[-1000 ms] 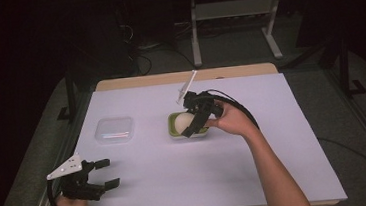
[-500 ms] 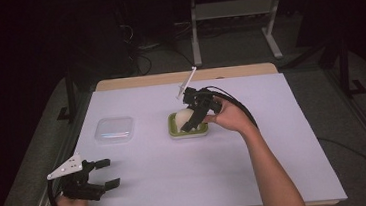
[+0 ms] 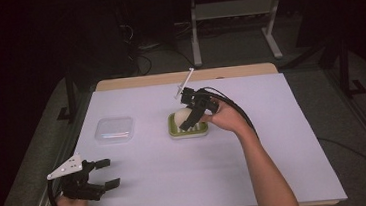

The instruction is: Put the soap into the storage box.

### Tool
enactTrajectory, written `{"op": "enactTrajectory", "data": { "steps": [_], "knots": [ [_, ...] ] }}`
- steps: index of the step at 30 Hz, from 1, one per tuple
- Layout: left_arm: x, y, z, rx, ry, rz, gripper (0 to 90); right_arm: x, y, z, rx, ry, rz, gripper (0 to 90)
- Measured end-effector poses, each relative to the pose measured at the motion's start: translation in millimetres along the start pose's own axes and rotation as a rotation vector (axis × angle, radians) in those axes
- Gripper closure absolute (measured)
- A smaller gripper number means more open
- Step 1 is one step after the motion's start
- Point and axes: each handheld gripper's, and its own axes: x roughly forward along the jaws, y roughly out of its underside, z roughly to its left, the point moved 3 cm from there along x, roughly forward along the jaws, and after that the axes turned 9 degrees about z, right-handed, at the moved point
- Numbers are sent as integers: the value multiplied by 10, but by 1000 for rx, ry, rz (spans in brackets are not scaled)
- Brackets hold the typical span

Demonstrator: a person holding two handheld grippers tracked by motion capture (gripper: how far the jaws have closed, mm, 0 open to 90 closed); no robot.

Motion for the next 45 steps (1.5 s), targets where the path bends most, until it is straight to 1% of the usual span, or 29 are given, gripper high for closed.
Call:
{"op": "enactTrajectory", "data": {
  "steps": [4,7,14,19,24,28,34,36,40,45],
  "knots": [
    [0,0,-1,0,0,0,131,16,2,-25,7,2,5,235],
    [1,1,-3,-3,1,1,131,24,4,-50,14,6,-6,234],
    [2,2,-1,-1,0,2,131,49,0,-72,16,9,-6,234],
    [0,3,1,0,1,2,131,66,10,-109,31,10,-7,234],
    [2,1,-4,-6,2,0,131,75,23,-137,43,12,0,234],
    [2,1,-5,-5,3,0,131,97,27,-168,47,22,1,235],
    [3,1,-5,-8,4,-1,131,140,31,-192,58,15,11,234],
    [3,2,-3,-7,4,-1,131,156,29,-195,70,16,12,235],
    [4,3,-1,-8,4,1,131,171,19,-201,66,19,12,234],
    [4,3,-3,-8,4,0,131,192,13,-211,73,22,19,235]
  ]
}}
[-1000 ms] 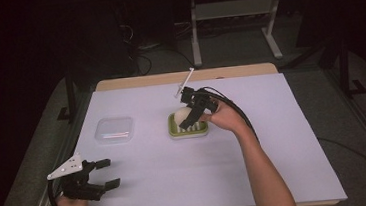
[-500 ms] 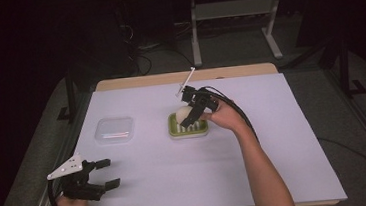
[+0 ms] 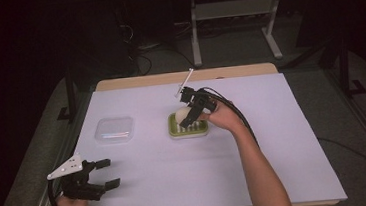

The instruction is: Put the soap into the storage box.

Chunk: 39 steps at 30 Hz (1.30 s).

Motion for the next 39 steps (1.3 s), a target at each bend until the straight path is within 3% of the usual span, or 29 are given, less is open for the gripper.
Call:
{"op": "enactTrajectory", "data": {
  "steps": [16,39],
  "knots": [
    [1,0,-1,0,0,0,131,107,33,-69,34,-2,20,235],
    [2,0,-2,2,0,5,131,230,40,-76,38,-1,50,234]
  ]
}}
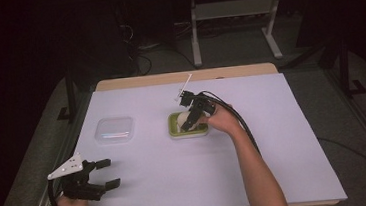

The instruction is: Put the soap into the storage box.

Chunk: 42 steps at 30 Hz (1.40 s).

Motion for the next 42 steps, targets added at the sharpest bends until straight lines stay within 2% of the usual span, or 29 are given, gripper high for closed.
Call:
{"op": "enactTrajectory", "data": {
  "steps": [22,24,26,29,32,37,42],
  "knots": [
    [2,0,1,-1,1,-1,131,48,-2,-18,10,2,17,232],
    [0,0,0,0,0,0,131,-1,-10,-21,8,-7,-25,252],
    [1,0,0,-1,0,-1,131,-89,-15,-31,8,0,-83,336],
    [7,-5,-2,2,2,-3,131,-158,-17,-23,-2,-10,-105,326],
    [11,-5,-4,1,2,-2,131,-199,-6,-6,-8,17,-88,307],
    [14,-6,-8,-1,3,-4,131,-191,46,-16,13,-13,-71,296],
    [15,-5,-3,2,2,-1,131,-211,66,-2,15,-20,-66,281]
  ]
}}
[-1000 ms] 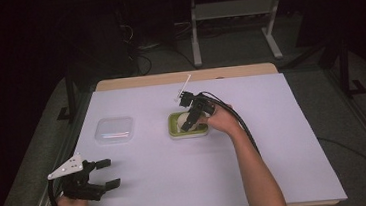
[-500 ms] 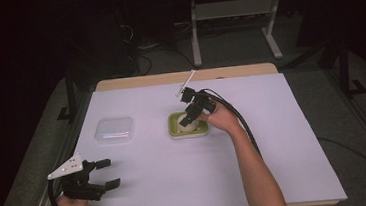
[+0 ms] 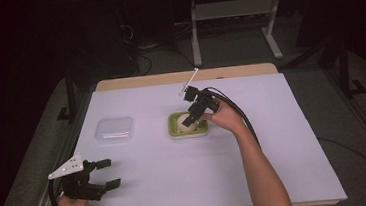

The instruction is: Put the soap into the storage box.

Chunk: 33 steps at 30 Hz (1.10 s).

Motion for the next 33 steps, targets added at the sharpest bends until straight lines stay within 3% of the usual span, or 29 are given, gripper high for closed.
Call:
{"op": "enactTrajectory", "data": {
  "steps": [6,27,33],
  "knots": [
    [2,0,-5,-2,0,-1,131,-37,29,31,-16,17,-12,281],
    [19,1,-3,-3,6,5,131,-162,305,165,-4,-10,-37,251],
    [17,3,-2,-6,5,1,131,-212,415,230,-10,-6,-72,253]
  ]
}}
